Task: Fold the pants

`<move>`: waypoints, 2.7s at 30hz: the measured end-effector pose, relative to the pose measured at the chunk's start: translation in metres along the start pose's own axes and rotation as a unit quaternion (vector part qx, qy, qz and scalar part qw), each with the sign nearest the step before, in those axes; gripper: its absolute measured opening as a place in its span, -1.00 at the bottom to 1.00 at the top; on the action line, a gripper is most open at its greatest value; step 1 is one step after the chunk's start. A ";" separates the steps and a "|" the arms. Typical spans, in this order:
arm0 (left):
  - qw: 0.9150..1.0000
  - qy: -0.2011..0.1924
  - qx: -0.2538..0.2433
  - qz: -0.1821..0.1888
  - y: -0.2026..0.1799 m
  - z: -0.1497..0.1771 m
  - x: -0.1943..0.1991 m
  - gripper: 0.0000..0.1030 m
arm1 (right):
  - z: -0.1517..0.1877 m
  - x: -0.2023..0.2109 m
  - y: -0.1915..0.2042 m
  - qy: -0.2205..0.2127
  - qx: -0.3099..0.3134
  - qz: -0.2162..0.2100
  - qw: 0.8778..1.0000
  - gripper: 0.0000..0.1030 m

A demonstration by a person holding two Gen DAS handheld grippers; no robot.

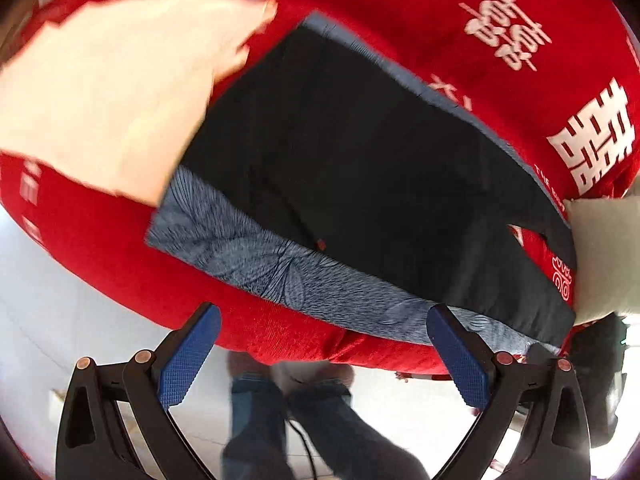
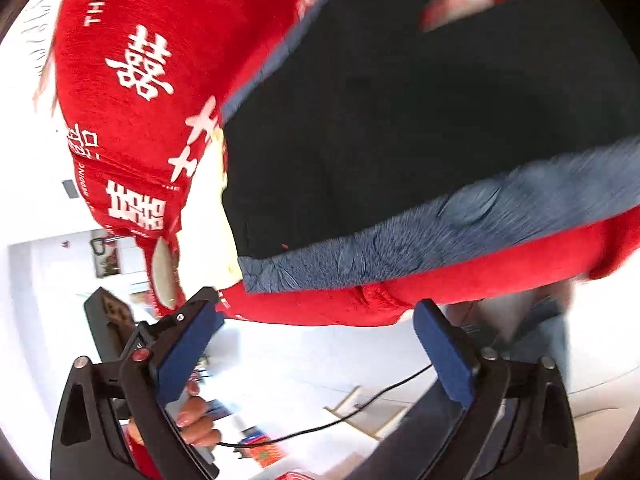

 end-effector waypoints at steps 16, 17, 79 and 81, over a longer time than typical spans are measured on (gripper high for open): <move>0.996 0.025 0.008 0.088 0.025 0.009 -0.065 1.00 | 0.002 -0.066 -0.051 -0.060 -0.052 -0.099 0.992 0.49; 0.995 0.026 0.010 0.093 0.023 0.007 -0.066 1.00 | -0.004 -0.064 -0.047 -0.067 -0.061 -0.115 0.989 0.46; 0.997 -0.065 -0.024 -0.041 -0.078 -0.265 -0.091 0.52 | -0.339 -0.063 0.027 0.079 0.092 0.025 0.992 0.25; 0.996 -0.062 -0.038 -0.048 -0.084 -0.259 -0.089 0.52 | -0.332 -0.049 0.043 0.063 0.131 0.022 0.989 0.25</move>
Point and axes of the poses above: each gripper's, at about its wrist camera, not at the fingertips, and x roughly against the way its jaws point, y to its left, z to its underside, the point moved 3 cm from there along -x, roughly the way its jaws point, and after that the axes turned 7 degrees about -y, right-handed, at the moved point
